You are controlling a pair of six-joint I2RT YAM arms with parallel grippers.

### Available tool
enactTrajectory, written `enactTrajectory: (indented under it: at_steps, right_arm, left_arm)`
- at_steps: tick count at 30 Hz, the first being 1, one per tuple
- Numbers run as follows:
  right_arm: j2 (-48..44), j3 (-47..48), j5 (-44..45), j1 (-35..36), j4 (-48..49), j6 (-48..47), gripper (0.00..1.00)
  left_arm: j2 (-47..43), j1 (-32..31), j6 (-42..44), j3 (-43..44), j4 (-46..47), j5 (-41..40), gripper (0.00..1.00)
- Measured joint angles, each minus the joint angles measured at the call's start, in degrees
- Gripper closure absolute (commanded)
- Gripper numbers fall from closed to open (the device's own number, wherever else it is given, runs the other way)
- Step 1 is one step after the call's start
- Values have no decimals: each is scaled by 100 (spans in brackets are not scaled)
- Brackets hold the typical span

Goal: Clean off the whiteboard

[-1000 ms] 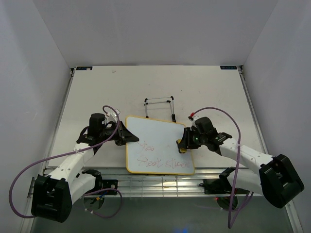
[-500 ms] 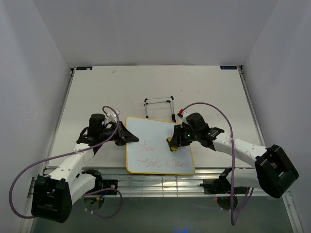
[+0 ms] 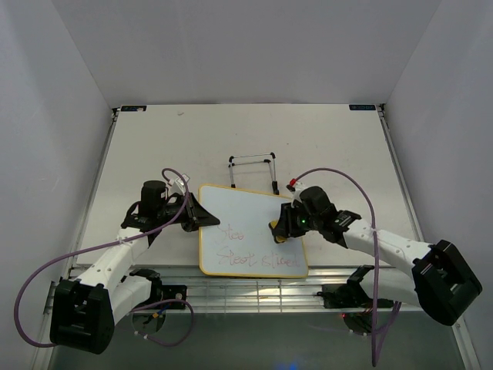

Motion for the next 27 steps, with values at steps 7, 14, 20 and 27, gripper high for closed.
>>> enactTrajectory:
  at_steps: [7, 14, 20, 27]
  right_arm:
    - [614, 890, 114, 1056, 168, 44, 76]
    - [970, 1296, 256, 1272, 129, 66, 75]
    - [774, 872, 131, 669, 273, 118, 75]
    - [-127, -186, 236, 15, 203, 188, 75]
  left_arm:
    - [-7, 4, -15, -2, -7, -2, 100]
    - [-11, 35, -26, -76, 11, -24, 100]
    - [-11, 20, -42, -81, 50, -44, 100]
    - [-271, -13, -181, -214, 63, -186, 100]
